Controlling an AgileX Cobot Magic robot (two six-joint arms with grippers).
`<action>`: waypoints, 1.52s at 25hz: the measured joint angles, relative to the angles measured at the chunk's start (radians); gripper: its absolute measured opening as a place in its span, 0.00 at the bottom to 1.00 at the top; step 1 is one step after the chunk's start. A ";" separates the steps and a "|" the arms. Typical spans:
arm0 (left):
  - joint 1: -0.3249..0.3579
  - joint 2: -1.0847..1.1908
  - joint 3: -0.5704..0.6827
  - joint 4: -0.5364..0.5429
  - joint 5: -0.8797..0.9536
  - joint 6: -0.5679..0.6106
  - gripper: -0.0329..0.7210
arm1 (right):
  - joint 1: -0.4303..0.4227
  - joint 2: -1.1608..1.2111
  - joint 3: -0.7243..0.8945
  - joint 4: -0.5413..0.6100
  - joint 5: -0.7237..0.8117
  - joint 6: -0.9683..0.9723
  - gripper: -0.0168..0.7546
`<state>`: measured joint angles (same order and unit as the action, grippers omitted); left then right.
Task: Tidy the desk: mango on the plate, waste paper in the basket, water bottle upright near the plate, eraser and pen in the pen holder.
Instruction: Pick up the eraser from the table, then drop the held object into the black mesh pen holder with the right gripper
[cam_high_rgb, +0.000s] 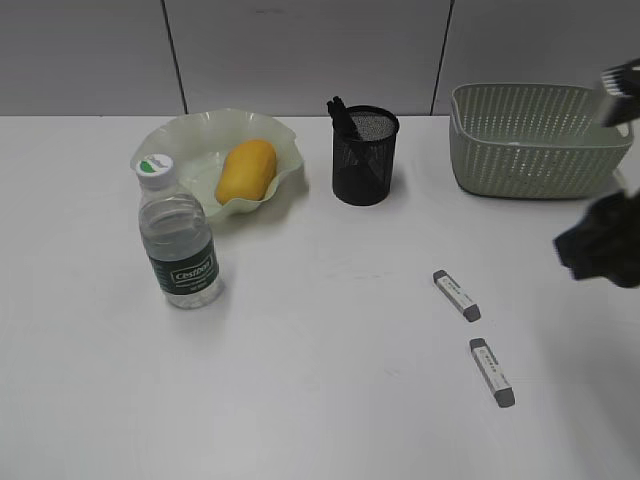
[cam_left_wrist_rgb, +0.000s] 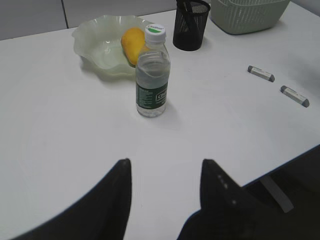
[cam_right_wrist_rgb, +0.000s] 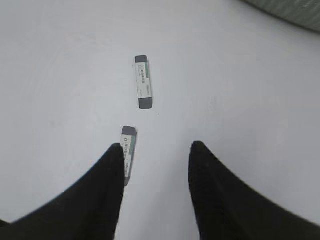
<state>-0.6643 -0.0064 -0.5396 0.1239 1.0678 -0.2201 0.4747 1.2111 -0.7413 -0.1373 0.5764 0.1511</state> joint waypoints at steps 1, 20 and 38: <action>0.000 0.000 0.000 0.000 0.000 0.000 0.49 | 0.000 0.110 -0.043 0.000 0.001 -0.007 0.49; 0.000 0.000 0.000 -0.002 -0.003 0.000 0.44 | -0.026 0.866 -0.480 0.039 0.084 -0.188 0.53; 0.000 0.000 0.000 -0.002 -0.005 0.000 0.37 | -0.027 0.758 -0.442 0.167 -1.206 -0.190 0.24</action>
<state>-0.6643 -0.0064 -0.5396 0.1222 1.0628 -0.2201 0.4476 1.9687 -1.1836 0.0301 -0.6301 -0.0394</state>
